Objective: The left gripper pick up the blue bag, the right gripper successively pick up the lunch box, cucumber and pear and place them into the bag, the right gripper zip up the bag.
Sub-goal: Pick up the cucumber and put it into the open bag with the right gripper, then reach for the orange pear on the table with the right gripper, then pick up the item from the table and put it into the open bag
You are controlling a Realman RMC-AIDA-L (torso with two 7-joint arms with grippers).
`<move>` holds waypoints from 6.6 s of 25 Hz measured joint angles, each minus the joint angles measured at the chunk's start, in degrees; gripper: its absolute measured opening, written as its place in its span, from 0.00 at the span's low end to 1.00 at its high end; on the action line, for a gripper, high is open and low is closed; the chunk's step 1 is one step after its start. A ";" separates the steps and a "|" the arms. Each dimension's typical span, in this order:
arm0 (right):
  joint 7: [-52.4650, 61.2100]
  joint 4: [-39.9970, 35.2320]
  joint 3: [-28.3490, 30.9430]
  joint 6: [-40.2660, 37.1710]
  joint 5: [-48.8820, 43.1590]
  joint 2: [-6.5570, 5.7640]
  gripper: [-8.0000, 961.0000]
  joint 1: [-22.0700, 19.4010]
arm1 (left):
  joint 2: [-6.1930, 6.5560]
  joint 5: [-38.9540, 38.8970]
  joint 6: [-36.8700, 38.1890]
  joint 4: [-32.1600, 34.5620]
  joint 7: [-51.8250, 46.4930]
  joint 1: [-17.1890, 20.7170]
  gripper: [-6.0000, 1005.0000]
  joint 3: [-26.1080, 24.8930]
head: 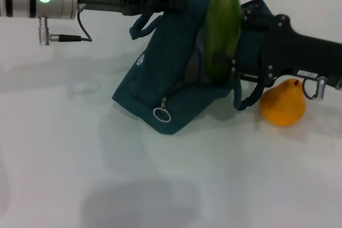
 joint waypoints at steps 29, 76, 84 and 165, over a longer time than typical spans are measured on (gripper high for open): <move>16.30 -1.88 -8.56 5.83 1.58 -0.68 0.69 -0.34 | -0.15 -0.18 0.19 0.00 0.34 0.72 0.07 0.01; 14.94 -11.76 14.58 -7.90 -7.92 -2.46 0.70 -20.67 | 1.61 -3.63 2.52 0.09 0.79 3.08 0.07 -1.36; 6.44 -7.60 14.69 -0.75 -7.27 -1.66 0.69 -21.53 | 1.56 -3.03 1.71 -0.01 1.14 3.35 0.07 -1.41; 17.97 -9.04 18.82 -11.29 1.08 -2.17 0.05 -12.34 | 1.44 -3.48 1.04 0.00 2.72 3.56 0.07 -1.33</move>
